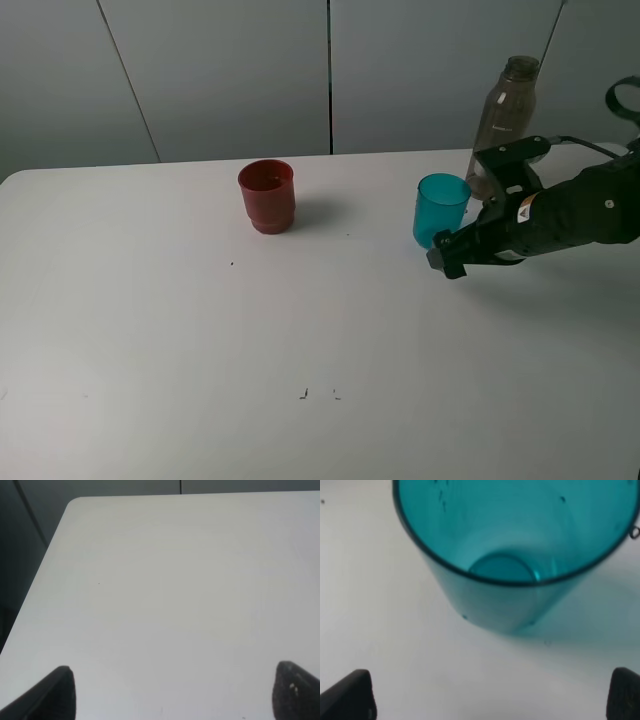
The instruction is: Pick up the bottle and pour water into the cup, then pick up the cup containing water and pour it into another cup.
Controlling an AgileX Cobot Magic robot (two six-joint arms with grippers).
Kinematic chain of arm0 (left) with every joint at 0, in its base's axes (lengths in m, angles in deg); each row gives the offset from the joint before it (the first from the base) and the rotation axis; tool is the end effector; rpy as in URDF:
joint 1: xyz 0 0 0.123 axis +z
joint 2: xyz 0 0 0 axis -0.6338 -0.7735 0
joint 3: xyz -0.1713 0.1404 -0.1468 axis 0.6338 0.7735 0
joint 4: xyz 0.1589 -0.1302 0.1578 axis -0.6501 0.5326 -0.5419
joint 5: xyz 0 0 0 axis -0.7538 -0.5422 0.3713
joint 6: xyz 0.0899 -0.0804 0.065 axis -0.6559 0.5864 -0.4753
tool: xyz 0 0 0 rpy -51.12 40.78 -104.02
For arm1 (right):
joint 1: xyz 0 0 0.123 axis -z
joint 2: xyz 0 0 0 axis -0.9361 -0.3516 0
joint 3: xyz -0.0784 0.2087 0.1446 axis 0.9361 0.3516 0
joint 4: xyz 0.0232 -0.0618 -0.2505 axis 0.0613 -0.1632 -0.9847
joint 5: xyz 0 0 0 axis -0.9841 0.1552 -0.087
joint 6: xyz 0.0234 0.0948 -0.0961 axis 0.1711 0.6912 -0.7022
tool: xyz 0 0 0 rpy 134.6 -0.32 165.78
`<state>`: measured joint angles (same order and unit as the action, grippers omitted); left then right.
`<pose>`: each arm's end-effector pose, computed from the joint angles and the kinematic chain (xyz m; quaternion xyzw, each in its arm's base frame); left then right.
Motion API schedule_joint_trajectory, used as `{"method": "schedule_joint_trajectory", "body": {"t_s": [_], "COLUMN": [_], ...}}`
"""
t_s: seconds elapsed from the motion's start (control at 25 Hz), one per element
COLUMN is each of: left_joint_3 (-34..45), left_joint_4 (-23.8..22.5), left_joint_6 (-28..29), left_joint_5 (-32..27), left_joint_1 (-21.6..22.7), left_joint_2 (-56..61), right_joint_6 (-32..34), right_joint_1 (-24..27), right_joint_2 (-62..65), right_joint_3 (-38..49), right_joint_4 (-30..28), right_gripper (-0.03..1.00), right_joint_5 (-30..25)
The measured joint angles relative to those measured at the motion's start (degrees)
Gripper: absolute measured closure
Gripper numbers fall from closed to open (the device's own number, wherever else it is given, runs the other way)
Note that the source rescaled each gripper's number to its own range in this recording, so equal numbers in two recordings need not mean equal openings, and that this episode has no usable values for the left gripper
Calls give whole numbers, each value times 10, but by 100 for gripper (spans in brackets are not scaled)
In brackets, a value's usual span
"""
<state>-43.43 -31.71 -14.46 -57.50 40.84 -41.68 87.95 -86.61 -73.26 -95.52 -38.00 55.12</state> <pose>0.0579 0.0132 0.2610 -0.0339 0.8549 0.0427 0.5160 0.2920 0.0907 0.0570 -0.1654 0.9432 0.0379 0.2857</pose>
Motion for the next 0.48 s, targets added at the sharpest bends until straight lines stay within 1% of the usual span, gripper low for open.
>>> {"method": "schedule_joint_trajectory", "body": {"t_s": [0.16,0.32,0.44,0.48], "left_joint_3": [0,0,0,0], "left_joint_4": [0,0,0,0], "left_joint_6": [0,0,0,0], "left_joint_5": [0,0,0,0], "left_joint_1": [0,0,0,0], "left_joint_2": [0,0,0,0], "right_joint_6": [0,-6,-15,-16], "right_joint_1": [0,0,0,0], "right_joint_2": [78,171,253,275], "right_joint_3": [0,0,-11,-20], "right_joint_4": [0,0,-1,-1], "right_gripper": [-3,-3,-3,-3], "right_joint_5": [-62,-140,-226,-264]}}
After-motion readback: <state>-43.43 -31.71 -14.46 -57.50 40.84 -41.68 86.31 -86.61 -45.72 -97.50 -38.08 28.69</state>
